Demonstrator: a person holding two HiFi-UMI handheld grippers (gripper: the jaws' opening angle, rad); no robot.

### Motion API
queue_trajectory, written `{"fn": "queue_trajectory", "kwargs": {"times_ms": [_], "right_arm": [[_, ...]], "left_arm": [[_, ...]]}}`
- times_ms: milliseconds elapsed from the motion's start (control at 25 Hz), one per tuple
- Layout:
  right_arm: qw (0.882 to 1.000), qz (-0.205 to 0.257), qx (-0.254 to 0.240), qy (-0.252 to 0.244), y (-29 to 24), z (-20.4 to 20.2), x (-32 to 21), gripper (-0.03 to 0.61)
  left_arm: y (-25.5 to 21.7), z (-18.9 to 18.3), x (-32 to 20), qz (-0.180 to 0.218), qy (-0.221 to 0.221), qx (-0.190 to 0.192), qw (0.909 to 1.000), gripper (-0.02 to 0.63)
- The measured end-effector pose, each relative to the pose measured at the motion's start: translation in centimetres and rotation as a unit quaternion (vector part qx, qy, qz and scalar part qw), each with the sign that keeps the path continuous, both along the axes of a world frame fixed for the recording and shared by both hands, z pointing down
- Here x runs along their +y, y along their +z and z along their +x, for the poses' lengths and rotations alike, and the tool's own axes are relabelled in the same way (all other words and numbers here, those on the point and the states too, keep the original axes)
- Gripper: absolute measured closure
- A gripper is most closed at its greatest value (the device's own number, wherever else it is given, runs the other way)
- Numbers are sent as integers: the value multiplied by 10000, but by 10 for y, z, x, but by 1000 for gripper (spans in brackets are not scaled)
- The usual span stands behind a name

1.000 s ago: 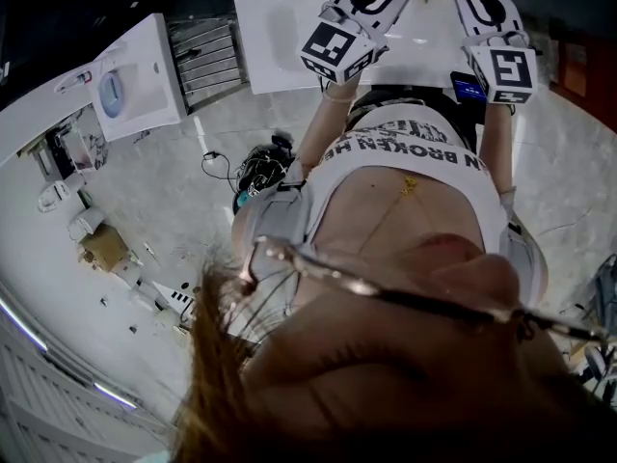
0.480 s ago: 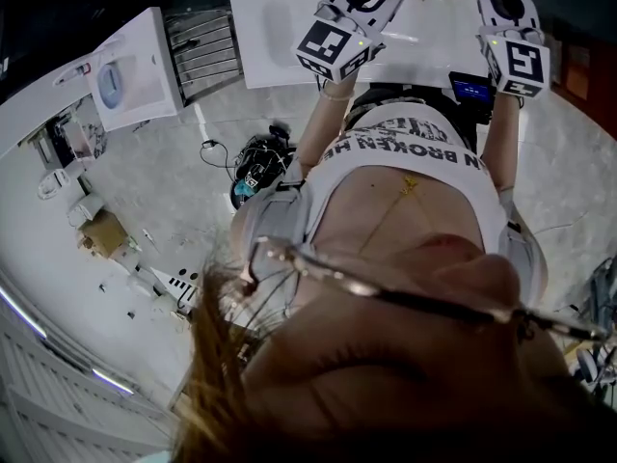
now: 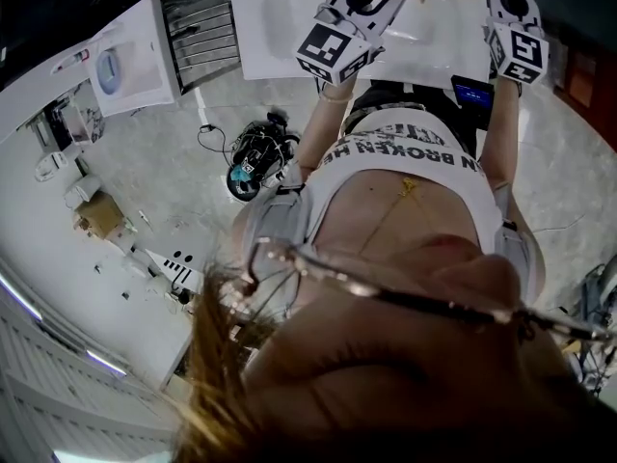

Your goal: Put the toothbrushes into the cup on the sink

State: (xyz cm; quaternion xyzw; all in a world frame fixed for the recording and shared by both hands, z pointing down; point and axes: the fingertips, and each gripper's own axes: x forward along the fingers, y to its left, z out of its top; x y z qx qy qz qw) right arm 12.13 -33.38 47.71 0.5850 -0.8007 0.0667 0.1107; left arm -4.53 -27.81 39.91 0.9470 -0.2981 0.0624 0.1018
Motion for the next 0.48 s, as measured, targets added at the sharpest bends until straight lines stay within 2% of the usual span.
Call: {"fn": "queue_trajectory", "kwargs": {"times_ms": [120,320,480], "right_arm": [[9994,-261,-198,116,27,8,-6,500],[9982,-544,174,193,51,12,-5,500],[9977,-661,97,115,51,10,-2,492]], "left_arm": [[5,-3,-1,-43,-100,-17,9999,552],[8,-4,0,-80,-116,-25,9999,552],[8,-3,-1,-65,-120,-1,9999,552]]}}
